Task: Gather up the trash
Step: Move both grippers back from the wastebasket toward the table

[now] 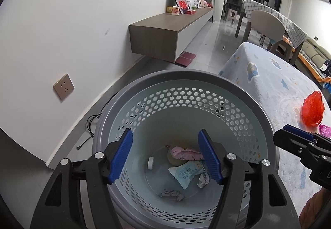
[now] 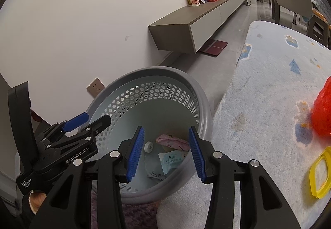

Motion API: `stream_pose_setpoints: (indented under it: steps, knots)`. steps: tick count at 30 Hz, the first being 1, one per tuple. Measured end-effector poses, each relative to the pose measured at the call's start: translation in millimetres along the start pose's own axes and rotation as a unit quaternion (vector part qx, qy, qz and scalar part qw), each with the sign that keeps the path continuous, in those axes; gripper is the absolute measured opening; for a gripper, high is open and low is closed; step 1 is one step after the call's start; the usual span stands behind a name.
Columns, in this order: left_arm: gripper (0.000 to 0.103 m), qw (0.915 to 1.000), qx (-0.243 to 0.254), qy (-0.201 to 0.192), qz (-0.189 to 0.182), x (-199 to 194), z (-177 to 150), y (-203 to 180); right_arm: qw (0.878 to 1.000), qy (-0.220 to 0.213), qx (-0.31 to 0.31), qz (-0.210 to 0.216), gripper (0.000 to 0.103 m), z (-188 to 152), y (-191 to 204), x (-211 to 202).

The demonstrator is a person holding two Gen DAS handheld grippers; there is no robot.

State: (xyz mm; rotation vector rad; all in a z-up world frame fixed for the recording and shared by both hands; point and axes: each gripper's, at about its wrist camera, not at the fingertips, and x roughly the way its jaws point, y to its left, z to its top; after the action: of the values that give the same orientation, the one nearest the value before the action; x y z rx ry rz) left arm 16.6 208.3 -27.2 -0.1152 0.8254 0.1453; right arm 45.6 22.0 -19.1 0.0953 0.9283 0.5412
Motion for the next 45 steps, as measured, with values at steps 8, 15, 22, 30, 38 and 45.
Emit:
stream_pose_setpoints:
  steps: [8, 15, 22, 30, 38, 45]
  knots:
    - [0.074, 0.9998, 0.015, -0.014, 0.006, -6.3, -1.0, -9.6, 0.999, -0.014, 0.014, -0.025, 0.052, -12.8, -10.2, -13.1]
    - [0.082, 0.9987, 0.039, -0.032, -0.004, -17.5, -5.1, -31.0, 0.997, -0.023, 0.031, -0.07, 0.057, -33.2, -32.5, -34.2]
    - [0.086, 0.9967, 0.061, -0.049, -0.022, -29.7, -9.7, -56.3, 0.991, -0.032, 0.063, -0.117, 0.063, -55.7, -66.9, -67.0]
    - [0.086, 0.9934, 0.09, -0.056, -0.044, -43.8, -17.4, -96.2, 0.979, -0.048, 0.1, -0.17, 0.068, -82.0, -108.3, -114.3]
    - [0.086, 0.9881, 0.119, -0.06, -0.076, -57.6, -28.3, -151.2, 0.966, -0.082, 0.144, -0.198, 0.074, -101.2, -143.7, -152.6]
    - [0.086, 0.9828, 0.145, -0.06, -0.098, -62.7, -32.1, -196.8, 0.959, -0.097, 0.156, -0.214, 0.074, -112.0, -165.7, -169.3]
